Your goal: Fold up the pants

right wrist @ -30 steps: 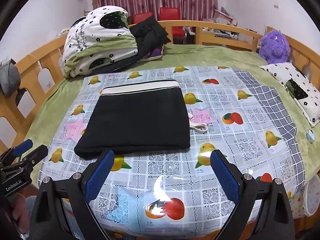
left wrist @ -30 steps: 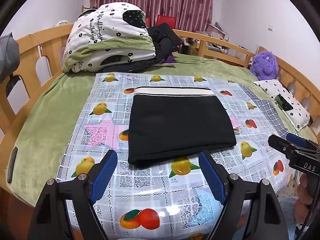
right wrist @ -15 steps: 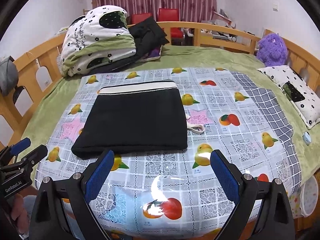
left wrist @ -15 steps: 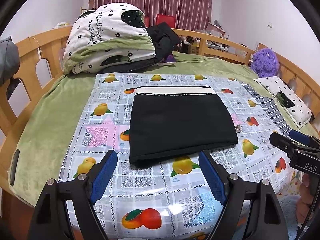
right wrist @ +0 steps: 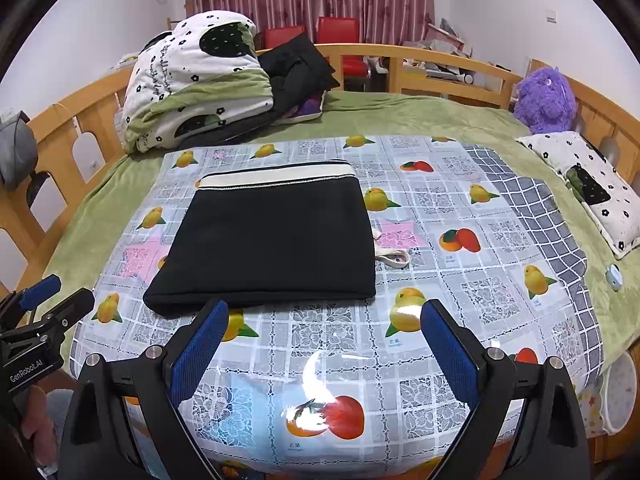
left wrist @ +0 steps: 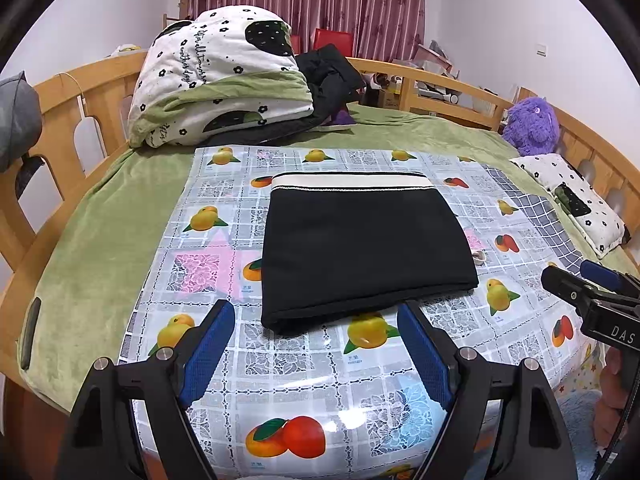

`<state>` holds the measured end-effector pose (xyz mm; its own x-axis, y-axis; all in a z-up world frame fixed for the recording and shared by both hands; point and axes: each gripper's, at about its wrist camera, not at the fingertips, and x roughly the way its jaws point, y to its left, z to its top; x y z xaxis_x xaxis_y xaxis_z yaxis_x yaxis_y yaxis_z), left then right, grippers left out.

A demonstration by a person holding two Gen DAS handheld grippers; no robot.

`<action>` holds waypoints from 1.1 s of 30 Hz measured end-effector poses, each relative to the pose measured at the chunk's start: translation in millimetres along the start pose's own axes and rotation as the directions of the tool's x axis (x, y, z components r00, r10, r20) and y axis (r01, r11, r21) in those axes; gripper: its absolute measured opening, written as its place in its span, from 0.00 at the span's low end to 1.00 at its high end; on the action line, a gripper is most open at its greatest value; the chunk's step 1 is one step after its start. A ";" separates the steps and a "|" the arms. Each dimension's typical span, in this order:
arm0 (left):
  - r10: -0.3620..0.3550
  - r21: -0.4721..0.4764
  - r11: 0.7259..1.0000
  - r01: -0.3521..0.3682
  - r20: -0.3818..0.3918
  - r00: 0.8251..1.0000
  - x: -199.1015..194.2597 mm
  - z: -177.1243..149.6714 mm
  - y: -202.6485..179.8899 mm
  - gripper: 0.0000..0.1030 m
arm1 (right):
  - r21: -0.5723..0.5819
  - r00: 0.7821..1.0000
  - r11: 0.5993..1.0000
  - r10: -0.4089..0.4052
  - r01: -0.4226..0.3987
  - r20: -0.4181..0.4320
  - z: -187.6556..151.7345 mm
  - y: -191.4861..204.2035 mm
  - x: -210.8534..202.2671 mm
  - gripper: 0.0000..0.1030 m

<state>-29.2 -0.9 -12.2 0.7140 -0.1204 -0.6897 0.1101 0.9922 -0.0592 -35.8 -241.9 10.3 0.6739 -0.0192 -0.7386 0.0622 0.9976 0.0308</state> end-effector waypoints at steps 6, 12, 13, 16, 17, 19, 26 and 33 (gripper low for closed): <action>-0.001 -0.002 1.000 0.001 0.001 1.000 -0.5 0.0 -0.1 0.80 | -0.001 1.000 1.000 0.001 -0.001 -0.001 -0.1 -0.5 0.1 0.93; 0.000 -0.002 1.000 0.000 -0.001 1.000 0.4 0.5 1.3 0.80 | 0.001 1.000 1.000 0.002 -0.002 -0.001 -0.3 -0.2 -0.1 0.93; -0.001 -0.002 1.000 0.001 0.000 1.000 0.4 0.4 1.8 0.80 | 0.001 1.000 1.000 0.001 -0.001 -0.002 -0.3 -0.1 0.0 0.93; 0.001 -0.002 1.000 -0.001 -0.001 1.000 0.3 0.5 1.1 0.80 | 0.003 1.000 1.000 0.003 -0.003 -0.004 -1.2 -0.5 0.9 0.93; 0.000 -0.002 1.000 0.000 0.000 1.000 0.3 0.4 1.1 0.80 | 0.003 1.000 1.000 0.003 -0.003 -0.005 -1.5 -0.7 1.1 0.93; 0.001 -0.002 1.000 -0.001 -0.001 1.000 0.3 0.4 1.0 0.80 | 0.002 1.000 1.000 0.002 -0.002 -0.005 -1.6 -0.6 1.4 0.93; 0.001 -0.001 1.000 -0.001 -0.002 1.000 0.4 0.2 0.8 0.80 | -0.003 1.000 1.000 0.002 -0.002 -0.007 -2.5 -0.4 2.3 0.93; 0.001 -0.003 1.000 -0.001 -0.001 1.000 0.3 0.1 1.0 0.80 | -0.004 1.000 1.000 0.004 -0.004 -0.008 -2.6 -0.2 2.6 0.93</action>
<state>-28.7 0.0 -12.4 0.7135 -0.1197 -0.6904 0.1072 0.9923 -0.0612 -35.9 -242.0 6.6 0.6684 -0.0150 -0.7437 0.0566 0.9979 0.0307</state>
